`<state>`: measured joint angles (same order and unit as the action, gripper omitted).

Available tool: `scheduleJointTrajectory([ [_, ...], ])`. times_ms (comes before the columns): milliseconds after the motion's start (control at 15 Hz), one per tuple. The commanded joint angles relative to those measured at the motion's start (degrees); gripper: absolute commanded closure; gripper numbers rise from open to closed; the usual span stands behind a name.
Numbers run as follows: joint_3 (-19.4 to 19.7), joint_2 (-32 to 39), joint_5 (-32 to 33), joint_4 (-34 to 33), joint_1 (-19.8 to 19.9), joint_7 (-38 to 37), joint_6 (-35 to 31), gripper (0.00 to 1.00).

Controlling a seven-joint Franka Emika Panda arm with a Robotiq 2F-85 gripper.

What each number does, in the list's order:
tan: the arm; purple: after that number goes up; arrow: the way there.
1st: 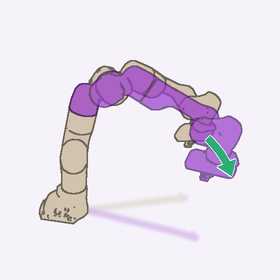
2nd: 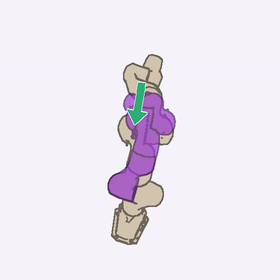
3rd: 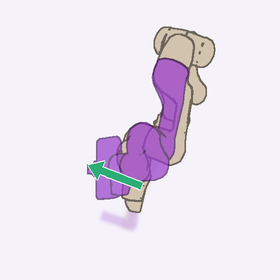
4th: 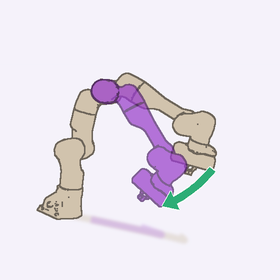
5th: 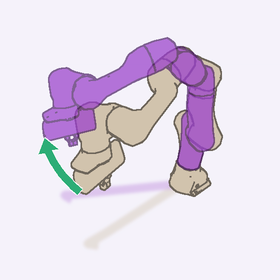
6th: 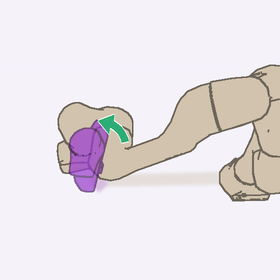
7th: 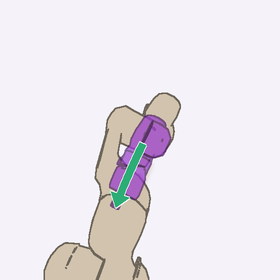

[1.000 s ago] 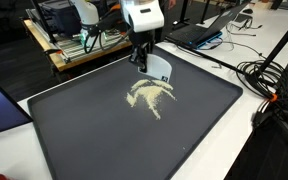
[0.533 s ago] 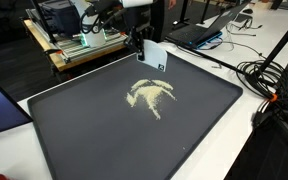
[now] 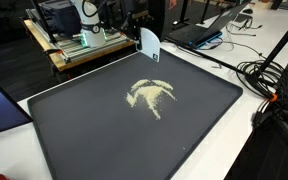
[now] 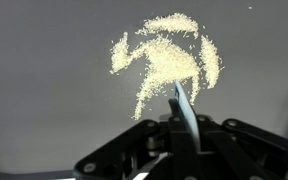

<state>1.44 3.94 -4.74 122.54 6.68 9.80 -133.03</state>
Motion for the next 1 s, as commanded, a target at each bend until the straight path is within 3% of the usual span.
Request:
scheduleJointTrajectory([
  [0,1.15,-5.92,1.48,5.99,-1.1,-7.61,-1.45,0.99],
  [533,1.84,-9.06,5.41,11.47,-0.38,-23.73,-2.72,0.99],
  [933,2.02,-5.09,17.53,12.37,0.12,-35.64,-3.83,0.99],
])
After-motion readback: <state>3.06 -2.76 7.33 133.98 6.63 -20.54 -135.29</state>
